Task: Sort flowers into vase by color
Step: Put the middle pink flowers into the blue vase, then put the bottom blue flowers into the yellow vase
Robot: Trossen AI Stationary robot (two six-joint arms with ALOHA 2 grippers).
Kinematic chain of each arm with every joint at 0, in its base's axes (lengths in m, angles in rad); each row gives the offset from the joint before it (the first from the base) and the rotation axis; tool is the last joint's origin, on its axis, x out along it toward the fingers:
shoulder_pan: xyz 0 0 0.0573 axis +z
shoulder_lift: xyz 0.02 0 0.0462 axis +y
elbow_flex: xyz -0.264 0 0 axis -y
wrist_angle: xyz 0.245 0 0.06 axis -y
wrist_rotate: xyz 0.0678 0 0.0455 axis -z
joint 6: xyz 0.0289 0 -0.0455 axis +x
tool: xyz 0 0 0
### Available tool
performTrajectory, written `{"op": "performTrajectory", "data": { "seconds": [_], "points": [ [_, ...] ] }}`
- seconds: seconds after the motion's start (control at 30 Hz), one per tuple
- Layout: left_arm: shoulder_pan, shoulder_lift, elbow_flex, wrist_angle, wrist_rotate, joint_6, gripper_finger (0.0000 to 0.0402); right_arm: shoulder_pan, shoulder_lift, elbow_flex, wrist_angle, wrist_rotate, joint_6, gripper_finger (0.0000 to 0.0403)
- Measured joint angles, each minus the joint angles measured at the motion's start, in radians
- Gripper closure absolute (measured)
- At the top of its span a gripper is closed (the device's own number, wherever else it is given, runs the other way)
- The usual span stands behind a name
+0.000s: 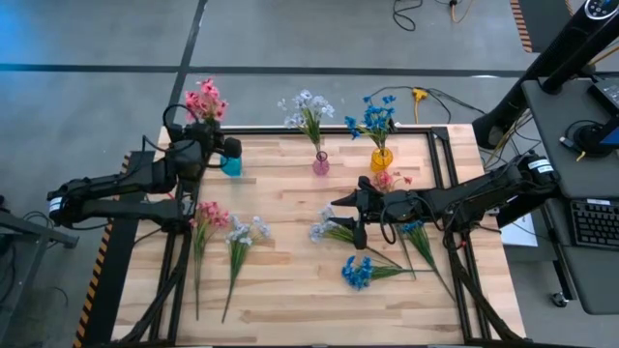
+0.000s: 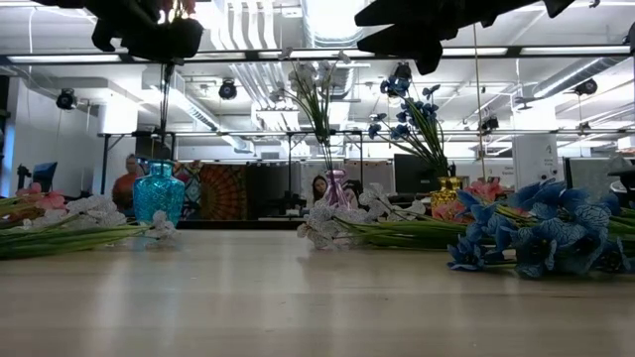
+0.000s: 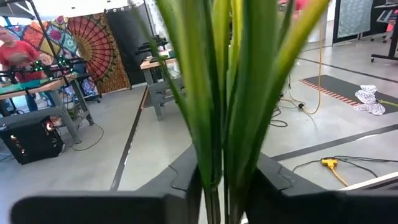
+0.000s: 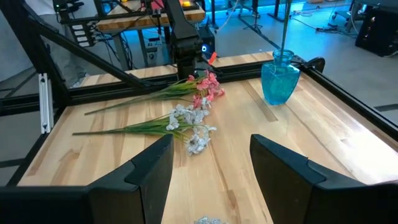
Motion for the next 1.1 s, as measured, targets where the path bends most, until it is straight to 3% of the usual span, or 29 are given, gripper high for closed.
{"op": "performTrajectory", "data": {
  "seconds": [0.53,0.87,1.1],
  "points": [
    [-0.001,0.0,0.0,-0.183,0.031,-0.105,0.019,0.0,0.0,0.0,-0.001,0.0,0.0,0.0197],
    [-0.01,-0.007,0.009,-0.309,0.035,-0.146,0.0154,0.0,0.0,0.0,-0.003,0.0,0.008,0.0197],
    [-0.01,-0.007,0.01,-0.407,0.094,-0.22,0.0124,0.0,0.0,0.0,-0.003,-0.001,0.011,0.0197]
  ]
}}
